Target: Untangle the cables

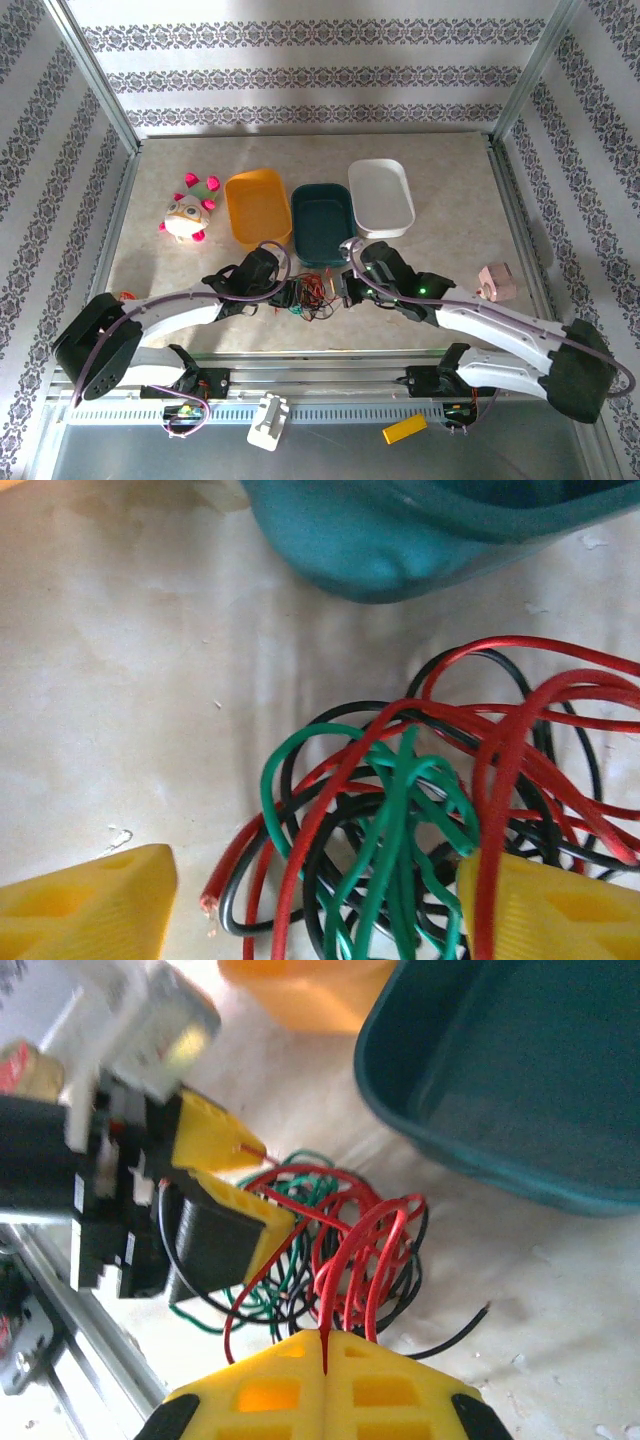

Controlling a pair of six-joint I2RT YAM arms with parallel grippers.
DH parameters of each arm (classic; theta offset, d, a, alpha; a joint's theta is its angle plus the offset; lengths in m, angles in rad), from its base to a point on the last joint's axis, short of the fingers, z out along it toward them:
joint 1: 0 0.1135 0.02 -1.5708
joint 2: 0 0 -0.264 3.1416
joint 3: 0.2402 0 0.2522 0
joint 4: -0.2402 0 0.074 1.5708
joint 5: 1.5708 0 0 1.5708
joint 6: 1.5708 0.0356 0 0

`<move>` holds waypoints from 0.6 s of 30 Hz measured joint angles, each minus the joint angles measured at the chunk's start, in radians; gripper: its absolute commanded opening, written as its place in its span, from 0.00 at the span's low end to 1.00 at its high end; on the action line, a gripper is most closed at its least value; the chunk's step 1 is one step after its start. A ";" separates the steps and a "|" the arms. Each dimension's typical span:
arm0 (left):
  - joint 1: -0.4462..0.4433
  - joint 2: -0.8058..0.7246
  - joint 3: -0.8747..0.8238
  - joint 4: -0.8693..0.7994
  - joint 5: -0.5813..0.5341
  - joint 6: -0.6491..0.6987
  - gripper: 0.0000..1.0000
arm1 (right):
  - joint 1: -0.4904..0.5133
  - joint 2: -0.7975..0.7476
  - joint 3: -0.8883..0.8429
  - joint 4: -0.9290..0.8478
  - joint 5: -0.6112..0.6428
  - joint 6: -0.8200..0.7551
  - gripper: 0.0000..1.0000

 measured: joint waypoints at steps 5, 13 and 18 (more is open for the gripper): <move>-0.001 0.052 -0.002 0.039 -0.022 -0.001 0.38 | -0.025 -0.160 -0.039 -0.004 0.142 0.051 0.00; -0.001 0.090 -0.014 0.109 -0.053 -0.010 0.33 | -0.120 -0.492 -0.077 -0.096 0.422 0.115 0.00; -0.001 0.092 -0.023 0.127 -0.056 -0.010 0.34 | -0.227 -0.615 -0.066 -0.187 0.504 0.130 0.00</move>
